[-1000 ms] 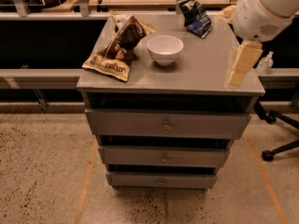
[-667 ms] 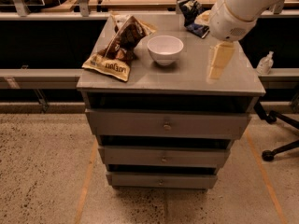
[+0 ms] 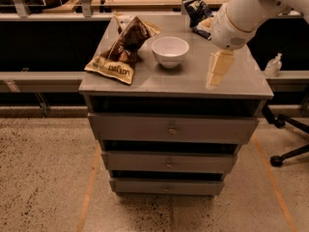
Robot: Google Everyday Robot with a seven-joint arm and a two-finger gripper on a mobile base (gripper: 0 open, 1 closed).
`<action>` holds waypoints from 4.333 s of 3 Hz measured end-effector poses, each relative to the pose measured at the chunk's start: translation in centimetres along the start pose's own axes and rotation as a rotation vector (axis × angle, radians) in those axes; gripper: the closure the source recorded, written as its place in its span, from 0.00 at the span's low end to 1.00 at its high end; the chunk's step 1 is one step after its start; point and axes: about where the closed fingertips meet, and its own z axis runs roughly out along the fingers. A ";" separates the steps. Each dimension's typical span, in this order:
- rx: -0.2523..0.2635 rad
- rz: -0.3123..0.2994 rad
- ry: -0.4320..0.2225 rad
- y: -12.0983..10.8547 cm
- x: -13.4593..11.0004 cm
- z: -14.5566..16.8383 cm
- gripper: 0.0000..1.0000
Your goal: Move white bowl near blue chip bag
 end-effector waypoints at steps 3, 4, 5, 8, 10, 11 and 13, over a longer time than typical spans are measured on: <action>0.075 0.111 -0.233 -7.3 -2.6 5.6 0.23; 0.049 0.170 -0.315 -8.1 -4.2 8.0 0.47; 0.009 0.226 -0.357 -8.1 -5.2 10.4 0.47; -0.009 0.258 -0.354 -8.6 -6.1 11.9 1.00; 0.224 0.236 -0.196 -13.8 -1.8 7.9 1.00; 0.326 0.299 -0.142 -15.6 1.5 7.0 1.00; 0.350 0.314 -0.134 -16.3 1.6 7.5 1.00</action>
Offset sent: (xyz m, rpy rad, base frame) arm 0.0915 0.0419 0.0065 0.1991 -0.0983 0.0239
